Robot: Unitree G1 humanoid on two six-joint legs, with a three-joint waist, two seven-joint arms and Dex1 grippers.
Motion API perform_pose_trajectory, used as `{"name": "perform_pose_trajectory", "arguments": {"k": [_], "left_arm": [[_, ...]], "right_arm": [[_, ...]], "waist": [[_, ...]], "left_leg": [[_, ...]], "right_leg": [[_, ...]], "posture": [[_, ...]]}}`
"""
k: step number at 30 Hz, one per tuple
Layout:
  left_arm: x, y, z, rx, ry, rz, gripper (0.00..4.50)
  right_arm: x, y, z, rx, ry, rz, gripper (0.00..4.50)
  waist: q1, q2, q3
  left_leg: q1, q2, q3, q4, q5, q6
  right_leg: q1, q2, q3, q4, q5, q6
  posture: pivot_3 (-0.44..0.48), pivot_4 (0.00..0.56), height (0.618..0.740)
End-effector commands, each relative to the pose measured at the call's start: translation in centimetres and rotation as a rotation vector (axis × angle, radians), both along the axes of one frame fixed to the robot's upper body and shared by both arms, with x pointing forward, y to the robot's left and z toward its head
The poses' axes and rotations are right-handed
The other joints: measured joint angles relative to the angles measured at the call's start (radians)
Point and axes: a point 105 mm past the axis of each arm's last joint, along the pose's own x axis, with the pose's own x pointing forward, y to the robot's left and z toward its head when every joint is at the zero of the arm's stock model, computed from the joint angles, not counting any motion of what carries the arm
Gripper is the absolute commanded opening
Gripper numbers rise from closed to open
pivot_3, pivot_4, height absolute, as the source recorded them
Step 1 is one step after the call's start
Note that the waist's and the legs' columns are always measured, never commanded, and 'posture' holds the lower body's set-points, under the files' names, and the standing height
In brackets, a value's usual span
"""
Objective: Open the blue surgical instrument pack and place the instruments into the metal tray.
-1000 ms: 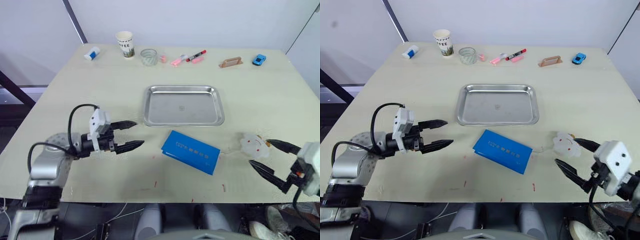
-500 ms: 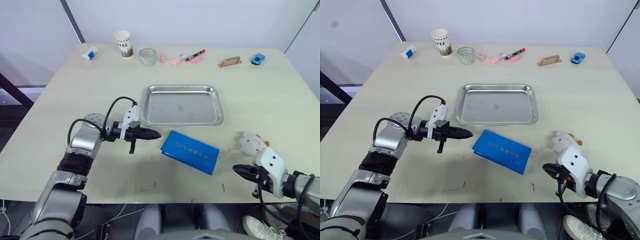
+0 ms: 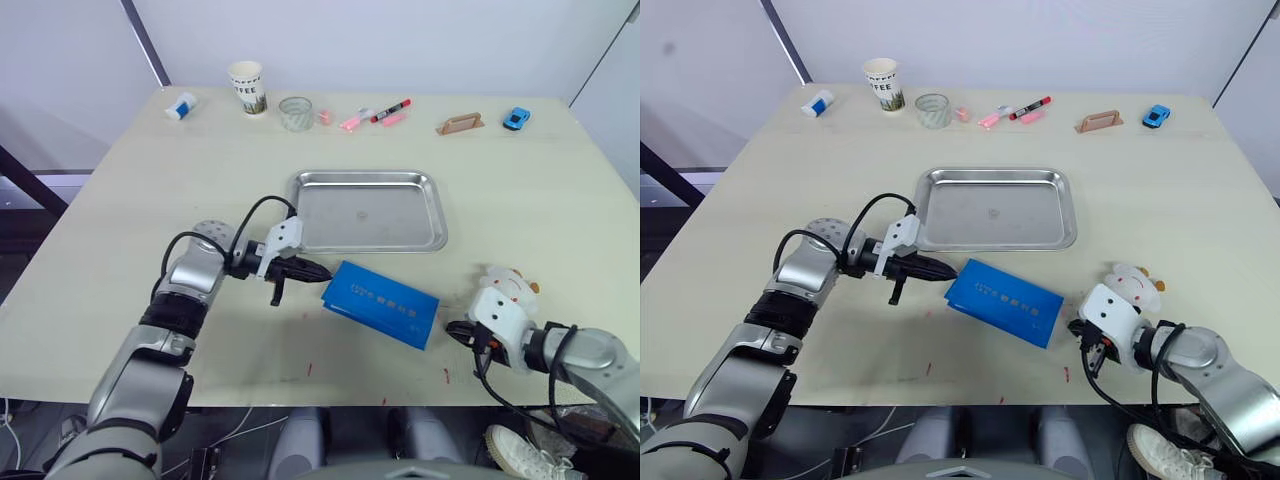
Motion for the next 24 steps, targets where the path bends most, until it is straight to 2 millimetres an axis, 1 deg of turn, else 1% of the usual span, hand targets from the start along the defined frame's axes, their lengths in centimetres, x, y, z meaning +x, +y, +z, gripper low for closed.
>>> {"name": "perform_pose_trajectory", "arguments": {"k": [1, 6, 9, 12, 18, 24], "left_arm": [[-0.4, -0.6, 0.6, -0.017, -0.020, -0.036, 0.09], [-1.1, -0.5, 0.1, -0.031, -0.010, -0.018, 0.09], [-1.7, -0.6, 0.0, -0.052, -0.001, -0.005, 0.09], [-2.4, -0.6, -0.2, -0.060, 0.005, 0.003, 0.09], [-3.4, -0.7, -0.2, -0.084, 0.022, 0.023, 0.09], [-4.2, -0.9, -0.6, -0.102, 0.031, 0.052, 0.09]], "right_arm": [[0.0, 0.6, 0.0, -0.005, -0.005, 0.036, 0.00], [0.4, 1.2, 0.2, -0.006, -0.005, 0.079, 0.00], [0.8, 1.4, 0.7, -0.013, -0.015, 0.120, 0.00], [1.2, 1.4, 1.1, -0.026, -0.021, 0.155, 0.00], [1.3, 1.6, 1.2, -0.049, -0.018, 0.228, 0.00], [2.2, 1.6, 1.9, -0.060, -0.045, 0.268, 0.00]], "waist": [[0.000, 0.000, 0.000], [0.000, 0.000, 0.000], [-0.001, 0.000, 0.000], [-0.001, 0.000, 0.000], [0.002, 0.000, 0.000], [0.000, 0.000, 0.000]], "left_leg": [[0.000, 0.000, 0.000, 0.000, 0.000, 0.000], [0.000, 0.000, 0.000, 0.000, 0.000, 0.000], [0.000, 0.000, 0.000, 0.000, 0.000, 0.000], [0.000, 0.001, 0.000, 0.000, 0.000, 0.000], [0.000, 0.001, 0.000, 0.000, 0.000, 0.000], [0.000, 0.001, 0.000, 0.000, 0.000, 0.000]], "right_leg": [[0.000, 0.000, 0.000, 0.000, 0.000, 0.000], [0.000, 0.000, 0.000, 0.000, 0.000, 0.000], [0.000, 0.000, 0.000, 0.000, 0.000, 0.000], [0.000, 0.000, 0.000, 0.000, 0.000, 0.000], [0.000, 0.000, 0.000, 0.000, 0.000, 0.000], [0.000, 0.000, 0.000, 0.000, 0.000, 0.000]], "posture": [[0.000, 0.150, 0.740], [0.000, 0.150, 0.740], [0.000, 0.150, 0.740], [0.000, 0.150, 0.740], [0.000, 0.150, 0.740], [0.000, 0.150, 0.740]]}}
